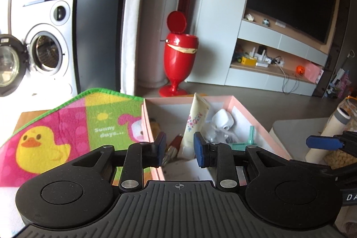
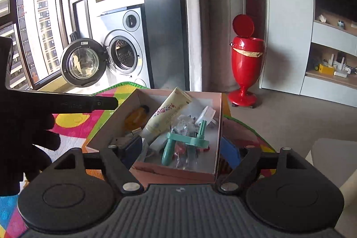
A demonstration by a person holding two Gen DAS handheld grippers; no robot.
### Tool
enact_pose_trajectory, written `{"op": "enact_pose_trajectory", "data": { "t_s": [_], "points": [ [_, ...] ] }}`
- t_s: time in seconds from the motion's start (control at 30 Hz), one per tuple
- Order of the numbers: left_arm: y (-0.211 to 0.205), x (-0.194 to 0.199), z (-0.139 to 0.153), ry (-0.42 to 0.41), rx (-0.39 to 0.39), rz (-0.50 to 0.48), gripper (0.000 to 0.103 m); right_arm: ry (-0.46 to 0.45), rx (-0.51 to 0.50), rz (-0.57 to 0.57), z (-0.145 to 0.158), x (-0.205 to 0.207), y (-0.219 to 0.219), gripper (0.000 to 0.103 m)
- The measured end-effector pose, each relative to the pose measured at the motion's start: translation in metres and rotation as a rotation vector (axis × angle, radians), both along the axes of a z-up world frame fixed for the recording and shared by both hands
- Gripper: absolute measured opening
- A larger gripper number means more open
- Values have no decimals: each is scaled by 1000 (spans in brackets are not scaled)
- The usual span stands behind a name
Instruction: Organize rigid objects
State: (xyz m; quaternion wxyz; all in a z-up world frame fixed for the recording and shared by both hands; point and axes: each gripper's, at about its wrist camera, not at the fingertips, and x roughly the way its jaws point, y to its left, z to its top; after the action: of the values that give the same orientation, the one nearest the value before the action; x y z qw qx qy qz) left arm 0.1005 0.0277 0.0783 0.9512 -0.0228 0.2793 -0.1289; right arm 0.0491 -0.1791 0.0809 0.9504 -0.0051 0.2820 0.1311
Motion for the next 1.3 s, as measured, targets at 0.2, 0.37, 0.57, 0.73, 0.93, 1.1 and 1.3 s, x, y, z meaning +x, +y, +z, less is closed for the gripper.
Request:
{"op": "enact_pose_trajectory", "data": {
  "t_s": [0.2,0.37,0.57,0.73,0.93,1.1,1.3],
  "points": [
    [9,-82,-42,111,87,76,30,117,-32,-14,-43,-38,15,83],
    [14,-100,-72,187,111,154,31,238,-7,-64,-80,-44,23,84],
    [-2,-101,-75,135,97,147,45,203,-84,-114,-94,-45,31,103],
    [-16,-101,-79,107,112,142,66,201,-81,-116,-92,-42,31,103],
    [-27,-99,-83,72,125,206,67,128,-59,-157,-98,-46,30,103],
    [-25,-96,-83,74,112,210,68,111,-73,-175,-98,-46,33,103],
    [-28,-94,-84,77,119,206,72,109,-54,-173,-99,-45,30,103]
  ]
}}
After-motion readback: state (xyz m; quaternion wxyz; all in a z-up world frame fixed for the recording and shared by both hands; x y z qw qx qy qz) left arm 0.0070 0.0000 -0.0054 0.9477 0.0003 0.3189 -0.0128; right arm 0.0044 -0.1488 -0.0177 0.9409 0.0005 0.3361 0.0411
